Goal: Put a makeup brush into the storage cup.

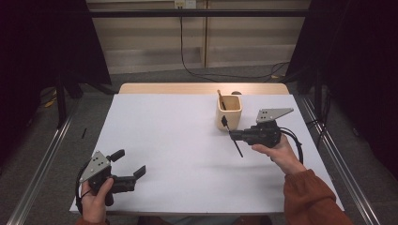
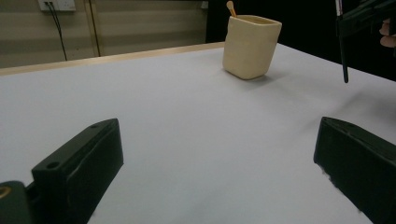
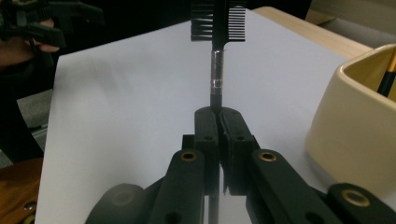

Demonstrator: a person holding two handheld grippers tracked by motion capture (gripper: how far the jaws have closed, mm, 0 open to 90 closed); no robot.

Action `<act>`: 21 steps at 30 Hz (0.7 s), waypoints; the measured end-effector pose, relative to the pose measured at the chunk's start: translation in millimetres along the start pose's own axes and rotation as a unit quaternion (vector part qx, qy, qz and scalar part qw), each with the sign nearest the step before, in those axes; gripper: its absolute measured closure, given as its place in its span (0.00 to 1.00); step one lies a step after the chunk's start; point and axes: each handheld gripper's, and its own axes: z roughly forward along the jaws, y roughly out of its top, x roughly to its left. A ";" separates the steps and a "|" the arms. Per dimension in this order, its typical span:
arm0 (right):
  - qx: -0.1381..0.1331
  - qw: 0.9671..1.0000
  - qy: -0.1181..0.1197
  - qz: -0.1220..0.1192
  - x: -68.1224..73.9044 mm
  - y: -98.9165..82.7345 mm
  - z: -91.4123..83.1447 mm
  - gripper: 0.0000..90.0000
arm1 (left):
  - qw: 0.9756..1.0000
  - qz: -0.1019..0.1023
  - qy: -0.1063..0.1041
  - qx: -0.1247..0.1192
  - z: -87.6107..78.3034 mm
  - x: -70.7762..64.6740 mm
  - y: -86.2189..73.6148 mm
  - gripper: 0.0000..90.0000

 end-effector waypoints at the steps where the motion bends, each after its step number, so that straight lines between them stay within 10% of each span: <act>1: -0.005 1.000 0.002 -0.001 0.7 0.6 -0.6 0.96 | 1.000 0.001 0.000 0.001 -0.2 0.1 0.0 0.02; 21: -0.090 0.996 -0.016 -0.002 4.0 2.6 -9.4 0.96 | 1.000 0.002 0.004 0.001 -0.6 1.6 -0.2 0.02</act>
